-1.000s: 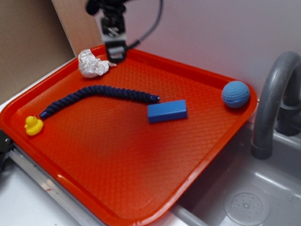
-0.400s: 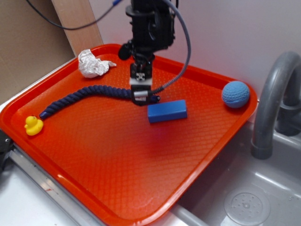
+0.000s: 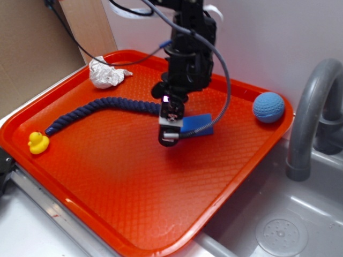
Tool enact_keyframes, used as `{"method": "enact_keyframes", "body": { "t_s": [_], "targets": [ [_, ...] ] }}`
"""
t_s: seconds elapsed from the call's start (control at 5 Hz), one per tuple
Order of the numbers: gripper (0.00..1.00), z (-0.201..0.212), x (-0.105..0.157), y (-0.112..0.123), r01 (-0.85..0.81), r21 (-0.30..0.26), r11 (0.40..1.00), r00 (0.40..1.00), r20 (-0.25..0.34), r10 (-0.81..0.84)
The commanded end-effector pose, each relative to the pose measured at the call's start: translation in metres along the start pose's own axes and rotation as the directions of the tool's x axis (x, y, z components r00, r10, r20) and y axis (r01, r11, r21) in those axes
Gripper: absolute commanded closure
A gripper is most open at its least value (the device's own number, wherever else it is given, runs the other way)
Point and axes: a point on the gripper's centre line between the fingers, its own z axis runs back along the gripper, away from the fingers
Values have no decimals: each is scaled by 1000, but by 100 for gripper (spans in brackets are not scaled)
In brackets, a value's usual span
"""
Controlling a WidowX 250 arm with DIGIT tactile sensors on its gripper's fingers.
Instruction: Grab the blue block.
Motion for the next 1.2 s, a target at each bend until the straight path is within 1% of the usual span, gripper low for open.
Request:
{"method": "enact_keyframes", "body": {
  "t_s": [0.0, 0.2, 0.4, 0.6, 0.8, 1.0],
  "targets": [
    [0, -4, 16, -29, 41, 11, 999, 999, 2, -41],
    [0, -17, 25, -34, 55, -4, 998, 998, -36, -55],
    [100, -21, 26, -39, 57, 15, 998, 997, -47, -57],
    [100, -23, 28, -42, 63, 19, 998, 997, -54, -61],
    [100, -17, 22, -39, 38, 27, 999, 998, -46, -37],
    [100, 26, -2, -31, -63, 57, 996, 998, 34, 61]
  ]
}}
